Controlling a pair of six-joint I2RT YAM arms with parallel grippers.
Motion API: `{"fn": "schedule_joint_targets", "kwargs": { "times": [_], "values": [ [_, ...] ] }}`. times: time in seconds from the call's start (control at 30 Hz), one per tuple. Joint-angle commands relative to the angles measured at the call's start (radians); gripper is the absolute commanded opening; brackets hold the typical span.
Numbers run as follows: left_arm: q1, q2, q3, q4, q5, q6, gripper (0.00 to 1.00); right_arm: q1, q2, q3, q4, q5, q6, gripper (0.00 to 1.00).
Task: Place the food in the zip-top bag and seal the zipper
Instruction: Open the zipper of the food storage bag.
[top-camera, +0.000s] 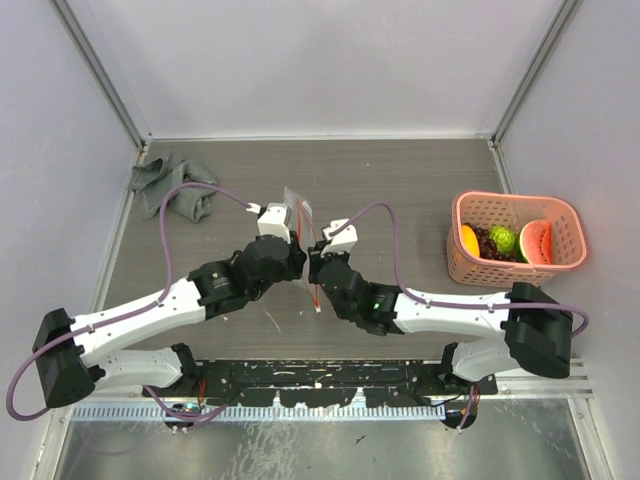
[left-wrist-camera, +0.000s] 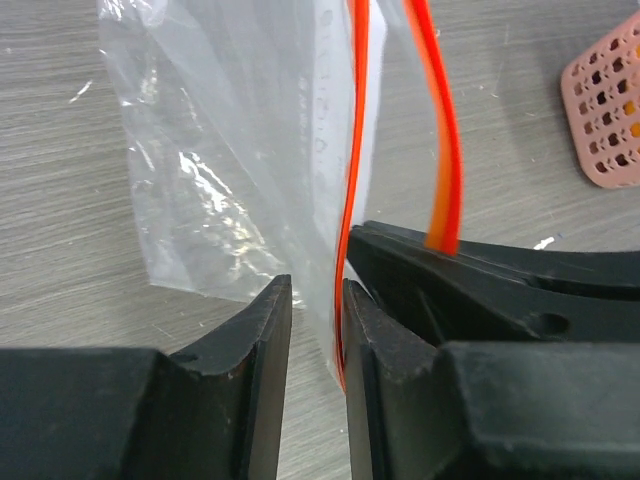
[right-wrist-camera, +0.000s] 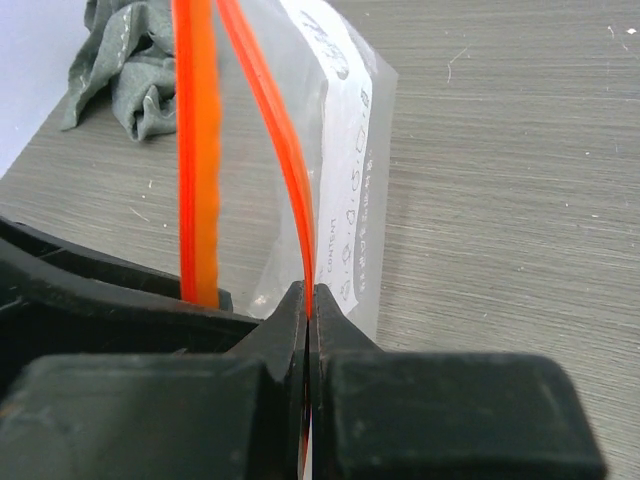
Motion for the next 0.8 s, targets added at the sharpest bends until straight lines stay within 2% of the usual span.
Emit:
{"fn": "schedule_joint_targets", "kwargs": {
  "times": [0.0, 0.3, 0.6, 0.77],
  "values": [
    [-0.003, 0.004, 0.001, 0.038, -0.092, 0.023, 0.27, -0.004, -0.064, 0.019, 0.033, 0.007, 0.014, 0.00],
    [-0.003, 0.068, 0.029, 0.059, -0.069, 0.020, 0.26, -0.009, -0.050, 0.034, 0.013, -0.004, 0.025, 0.00],
    [-0.003, 0.007, 0.062, -0.031, -0.136, 0.063, 0.01, -0.066, -0.073, 0.037, -0.107, 0.030, 0.050, 0.00],
    [-0.002, 0.003, 0.145, -0.142, -0.205, 0.116, 0.00, -0.120, -0.096, 0.052, -0.186, -0.013, 0.068, 0.00]
  ]
}}
